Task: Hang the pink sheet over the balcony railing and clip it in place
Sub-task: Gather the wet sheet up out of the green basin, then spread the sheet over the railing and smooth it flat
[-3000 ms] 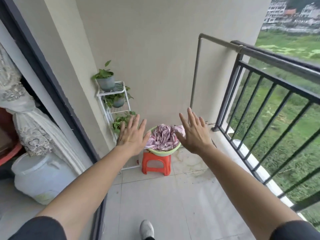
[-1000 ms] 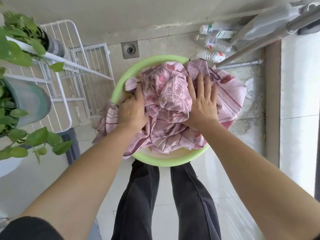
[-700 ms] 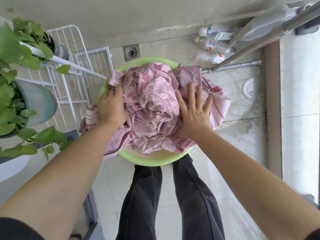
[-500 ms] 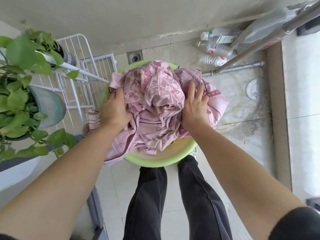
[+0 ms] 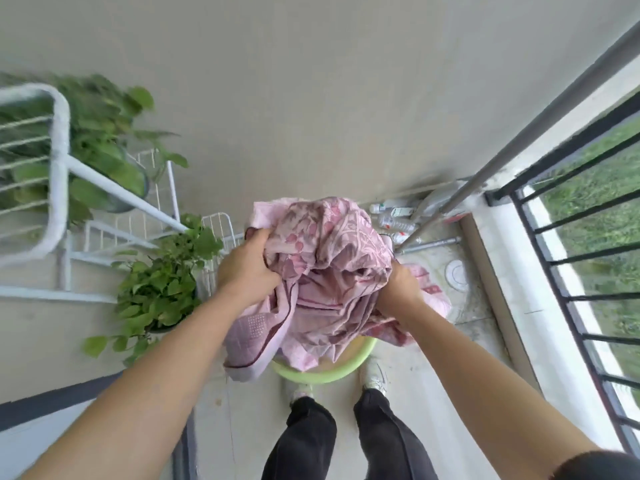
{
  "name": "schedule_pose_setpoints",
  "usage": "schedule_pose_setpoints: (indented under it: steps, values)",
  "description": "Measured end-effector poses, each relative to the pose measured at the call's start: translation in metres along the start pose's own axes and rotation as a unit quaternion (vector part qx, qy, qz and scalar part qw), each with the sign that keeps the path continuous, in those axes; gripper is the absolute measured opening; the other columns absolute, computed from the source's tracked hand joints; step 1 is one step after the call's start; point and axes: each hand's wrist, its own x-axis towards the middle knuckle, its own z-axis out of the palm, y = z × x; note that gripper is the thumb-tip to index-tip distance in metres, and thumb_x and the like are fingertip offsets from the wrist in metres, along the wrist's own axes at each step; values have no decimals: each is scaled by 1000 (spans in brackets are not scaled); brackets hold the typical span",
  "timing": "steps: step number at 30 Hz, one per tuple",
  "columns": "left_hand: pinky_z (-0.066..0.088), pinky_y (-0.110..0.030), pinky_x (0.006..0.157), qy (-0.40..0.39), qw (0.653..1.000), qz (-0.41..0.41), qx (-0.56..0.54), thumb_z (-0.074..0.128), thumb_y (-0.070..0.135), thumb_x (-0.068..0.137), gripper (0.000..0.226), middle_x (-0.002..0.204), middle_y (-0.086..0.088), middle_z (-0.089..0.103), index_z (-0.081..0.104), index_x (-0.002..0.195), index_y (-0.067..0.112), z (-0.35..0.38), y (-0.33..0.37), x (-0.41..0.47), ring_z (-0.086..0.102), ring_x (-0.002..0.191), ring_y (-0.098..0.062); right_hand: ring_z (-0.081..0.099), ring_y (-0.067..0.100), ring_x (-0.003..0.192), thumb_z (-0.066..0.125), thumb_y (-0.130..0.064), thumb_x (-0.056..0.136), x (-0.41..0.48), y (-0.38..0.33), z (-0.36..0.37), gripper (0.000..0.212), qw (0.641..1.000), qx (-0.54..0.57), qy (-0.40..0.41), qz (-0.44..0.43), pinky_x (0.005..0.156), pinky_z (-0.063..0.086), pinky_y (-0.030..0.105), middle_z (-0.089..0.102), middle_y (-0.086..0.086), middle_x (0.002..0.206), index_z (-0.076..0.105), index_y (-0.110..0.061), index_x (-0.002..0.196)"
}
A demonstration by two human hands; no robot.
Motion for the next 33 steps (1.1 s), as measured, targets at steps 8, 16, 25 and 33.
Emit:
schedule_pose_setpoints:
  steps: [8, 16, 25, 33]
  values:
    - [51, -22, 80, 129, 951, 177, -220, 78, 17, 71, 61, 102, 12, 73, 59, 127, 29, -191, 120, -55, 67, 98, -9, 46, 26, 135, 55, -73, 60, -98, -20, -153, 83, 993, 8, -35, -115, 115, 34, 39, 55, 1, 142, 59, -33, 134]
    - [54, -35, 91, 149, 827, 401, -364, 80, 11, 68, 45, 100, 2, 75, 66, 104, 33, -335, 221, -138, 69, 95, -10, 67, 14, 113, 77, 0, 80, -209, -68, -279, 43, 844, 469, 20, -259, 88, 53, 17, 73, -3, 115, 66, -8, 120]
    - [48, -16, 75, 160, 811, 513, -232, 79, 2, 75, 57, 98, 4, 65, 48, 121, 15, -412, 229, -165, 61, 85, -8, 46, 26, 132, 64, -11, 94, -223, -86, -335, 56, 879, 373, 284, -90, 106, 33, 25, 48, 11, 143, 41, 0, 144]
    - [54, -36, 82, 114, 925, 363, 23, 87, 38, 50, 67, 106, 4, 69, 62, 112, 36, -398, 161, -89, 67, 95, -22, 56, 15, 92, 68, -15, 87, -289, -62, -437, 19, 776, 367, 491, -150, 86, 49, 31, 57, -4, 103, 67, -5, 104]
